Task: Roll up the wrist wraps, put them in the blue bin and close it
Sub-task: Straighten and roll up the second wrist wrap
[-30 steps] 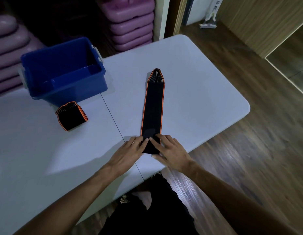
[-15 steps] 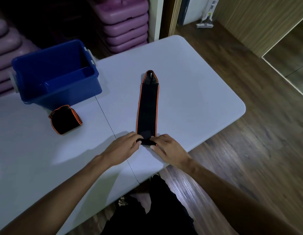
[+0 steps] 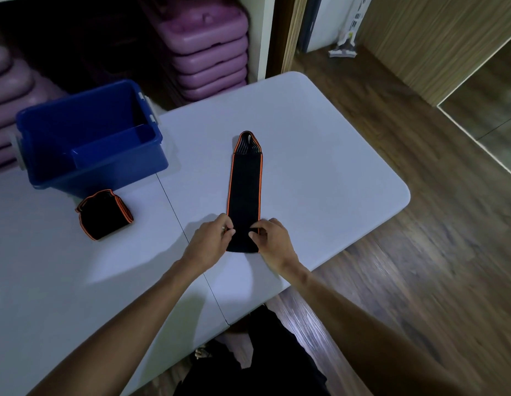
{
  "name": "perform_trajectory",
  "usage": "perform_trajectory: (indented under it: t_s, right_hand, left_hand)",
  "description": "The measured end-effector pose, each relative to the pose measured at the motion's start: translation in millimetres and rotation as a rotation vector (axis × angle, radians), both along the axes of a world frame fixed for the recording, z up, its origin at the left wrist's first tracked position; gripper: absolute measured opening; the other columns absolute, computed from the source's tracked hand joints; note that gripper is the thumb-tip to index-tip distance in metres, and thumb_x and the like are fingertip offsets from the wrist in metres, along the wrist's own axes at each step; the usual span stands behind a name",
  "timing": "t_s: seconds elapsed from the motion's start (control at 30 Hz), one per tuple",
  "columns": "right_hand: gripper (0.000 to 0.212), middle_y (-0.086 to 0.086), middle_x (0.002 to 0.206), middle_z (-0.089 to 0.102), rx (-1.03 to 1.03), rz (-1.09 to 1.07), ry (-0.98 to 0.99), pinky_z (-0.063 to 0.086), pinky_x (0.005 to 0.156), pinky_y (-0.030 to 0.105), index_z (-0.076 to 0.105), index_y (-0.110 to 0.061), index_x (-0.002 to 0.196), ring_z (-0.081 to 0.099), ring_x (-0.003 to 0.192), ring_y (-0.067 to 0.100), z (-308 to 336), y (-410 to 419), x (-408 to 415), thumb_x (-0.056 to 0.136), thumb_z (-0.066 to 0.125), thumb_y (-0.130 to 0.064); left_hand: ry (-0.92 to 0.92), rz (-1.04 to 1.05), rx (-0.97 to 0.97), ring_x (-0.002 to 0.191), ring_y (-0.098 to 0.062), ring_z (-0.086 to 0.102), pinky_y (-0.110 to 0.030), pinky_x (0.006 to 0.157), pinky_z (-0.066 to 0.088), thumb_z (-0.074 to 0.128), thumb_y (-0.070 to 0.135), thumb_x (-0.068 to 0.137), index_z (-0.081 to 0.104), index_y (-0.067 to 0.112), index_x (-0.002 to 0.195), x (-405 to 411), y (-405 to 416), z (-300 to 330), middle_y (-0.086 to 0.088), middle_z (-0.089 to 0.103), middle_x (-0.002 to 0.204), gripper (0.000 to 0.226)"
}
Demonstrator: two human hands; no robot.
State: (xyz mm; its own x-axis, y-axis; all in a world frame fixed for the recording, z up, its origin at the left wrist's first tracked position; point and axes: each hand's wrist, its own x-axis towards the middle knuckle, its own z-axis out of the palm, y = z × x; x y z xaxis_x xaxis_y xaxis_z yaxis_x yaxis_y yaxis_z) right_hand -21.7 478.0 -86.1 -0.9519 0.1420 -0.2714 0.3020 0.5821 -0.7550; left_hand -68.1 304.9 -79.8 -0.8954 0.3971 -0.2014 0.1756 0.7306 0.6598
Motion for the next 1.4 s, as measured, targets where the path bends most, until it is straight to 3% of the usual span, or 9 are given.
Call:
perform_trajectory:
  t_s: [0.23,0.4,0.5,0.6,0.73,0.9,1.1,1.23,1.4]
  right_hand:
    - [0.011,-0.008,0.096,0.049,-0.029,0.023,0.09,0.042,0.076,0.013,0.063,-0.021,0.101,0.053,0.083,0.006,-0.9,1.5,5.7,0.095,0.057,-0.016]
    - [0.032,0.004,0.123,0.051,0.228,0.222,0.237,0.052,0.084,0.032,0.063,-0.017,0.119,0.055,0.102,0.024,-14.3,11.0,18.0,0.094,0.06,-0.037]
    - [0.052,0.005,0.126,0.054,0.419,0.351,0.327,0.054,0.071,0.03,0.06,-0.017,0.122,0.053,0.099,0.024,-20.7,19.3,21.0,0.085,0.063,-0.053]
    - [0.049,0.003,0.116,0.059,0.455,0.403,0.369,0.054,0.072,0.032,0.063,-0.015,0.122,0.051,0.094,0.023,-20.9,25.4,15.7,0.092,0.052,-0.052]
    - [0.047,-0.002,0.099,0.063,0.359,0.373,0.329,0.048,0.079,0.033,0.068,-0.015,0.109,0.048,0.091,0.021,-15.8,27.4,2.2,0.099,0.039,-0.049]
    - [0.034,-0.006,0.072,0.049,0.088,0.2,0.081,0.034,0.066,0.017,0.06,-0.017,0.083,0.043,0.083,0.016,-7.1,24.6,-18.0,0.098,0.049,-0.044]
    - [0.021,0.005,0.064,0.061,-0.02,0.05,0.052,0.044,0.057,0.016,0.065,-0.014,0.105,0.057,0.059,0.016,-1.4,20.3,-35.6,0.093,0.063,-0.031]
    - [0.012,0.001,0.06,0.056,-0.069,0.046,0.066,0.04,0.056,0.016,0.061,-0.015,0.096,0.05,0.056,0.011,2.9,23.1,-38.4,0.091,0.065,-0.026]
    - [0.024,-0.002,0.095,0.06,0.136,0.151,0.14,0.042,0.078,0.022,0.067,-0.02,0.103,0.049,0.096,0.017,-3.7,30.2,-32.1,0.093,0.061,-0.04]
  left_hand:
    - [0.418,-0.226,-0.17,0.088,-0.014,0.057,-0.033,0.066,0.055,0.048,0.026,0.097,0.06,0.019,0.102,9.2,-10.9,-9.1,0.006,0.059,0.101,0.014]
    - [0.341,-0.395,-0.195,0.12,-0.017,0.05,-0.033,0.083,0.055,0.058,0.042,0.089,0.049,0.016,0.133,15.8,-36.4,-17.4,-0.001,0.05,0.137,0.052]
    - [0.357,-0.365,-0.17,0.116,-0.019,0.049,-0.036,0.073,0.057,0.062,0.028,0.089,0.05,0.012,0.131,16.3,-33.0,-14.6,-0.003,0.05,0.131,0.046]
    - [0.327,-0.344,-0.156,0.115,-0.015,0.046,-0.032,0.082,0.053,0.039,0.037,0.096,0.05,0.011,0.131,13.6,-25.9,-11.4,0.0,0.051,0.126,0.044]
    - [0.097,-0.233,-0.078,0.105,-0.011,0.048,-0.024,0.089,0.042,0.033,0.041,0.098,0.056,0.014,0.12,-0.2,-17.4,-7.1,0.005,0.056,0.111,0.042]
    - [-0.075,-0.026,0.0,0.067,-0.019,0.048,-0.032,0.062,0.038,0.044,0.031,0.098,0.05,0.015,0.084,-20.8,1.8,2.2,0.0,0.051,0.072,0.022]
    - [0.032,0.05,-0.058,0.052,-0.015,0.044,-0.03,0.053,0.035,0.046,0.018,0.097,0.043,0.014,0.11,-19.6,20.3,6.5,0.003,0.047,0.061,0.014]
    - [0.114,0.036,-0.091,0.074,-0.02,0.052,-0.037,0.063,0.048,0.044,0.01,0.096,0.048,0.013,0.11,-12.9,22.7,5.8,-0.006,0.056,0.09,0.015]
    - [0.24,-0.136,-0.13,0.103,-0.02,0.051,-0.036,0.08,0.054,0.046,0.02,0.096,0.054,0.008,0.12,-6.7,10.9,-4.0,-0.004,0.045,0.123,0.028]
